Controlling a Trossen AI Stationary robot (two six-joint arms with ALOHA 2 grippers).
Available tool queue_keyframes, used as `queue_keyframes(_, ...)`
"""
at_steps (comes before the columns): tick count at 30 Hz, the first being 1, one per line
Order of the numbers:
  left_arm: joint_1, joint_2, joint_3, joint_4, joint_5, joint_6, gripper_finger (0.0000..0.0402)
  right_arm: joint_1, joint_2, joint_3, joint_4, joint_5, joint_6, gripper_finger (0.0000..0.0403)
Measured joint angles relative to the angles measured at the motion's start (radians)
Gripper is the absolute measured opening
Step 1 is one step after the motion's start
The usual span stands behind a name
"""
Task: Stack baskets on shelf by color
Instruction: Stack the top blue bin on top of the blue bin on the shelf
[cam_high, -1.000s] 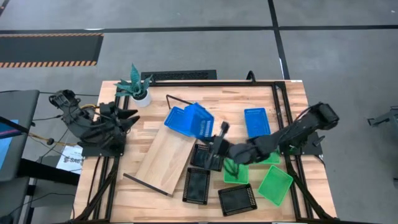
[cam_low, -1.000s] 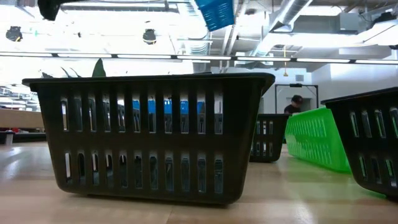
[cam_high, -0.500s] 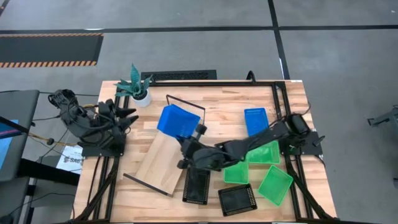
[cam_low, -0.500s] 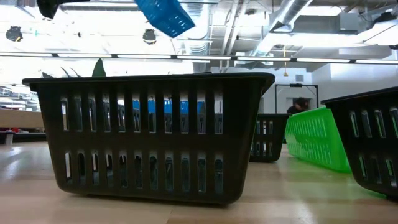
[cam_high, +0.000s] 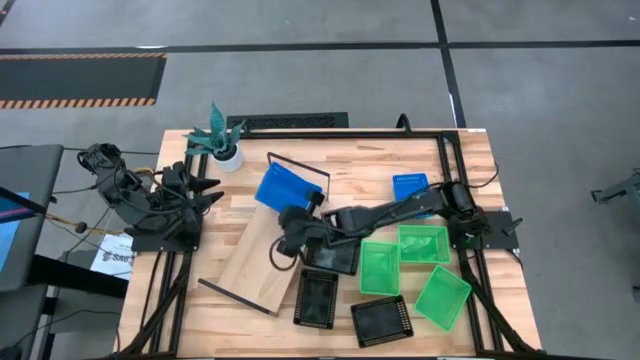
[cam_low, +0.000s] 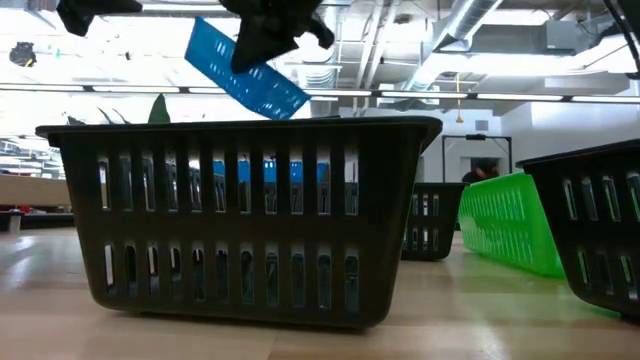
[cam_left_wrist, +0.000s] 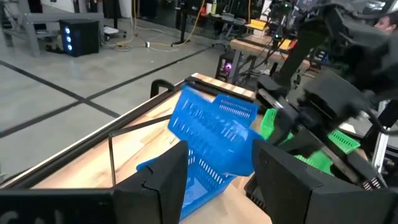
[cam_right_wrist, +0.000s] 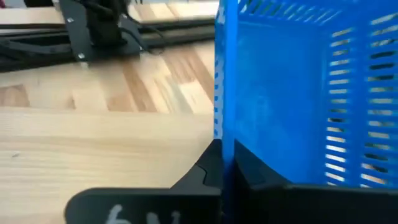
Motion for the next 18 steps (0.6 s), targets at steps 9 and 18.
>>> queue_keyframes(9,0.0,0.0,0.0,-0.044,-0.001,-0.034,0.0169,-0.074,-0.002,0.001,-0.141,-0.139,0.105,0.0019)
queue_keyframes(18,0.0,0.0,0.0,-0.096,-0.001,-0.083,0.0169,-0.098,-0.002,0.0,-0.208,-0.174,0.103,0.0033)
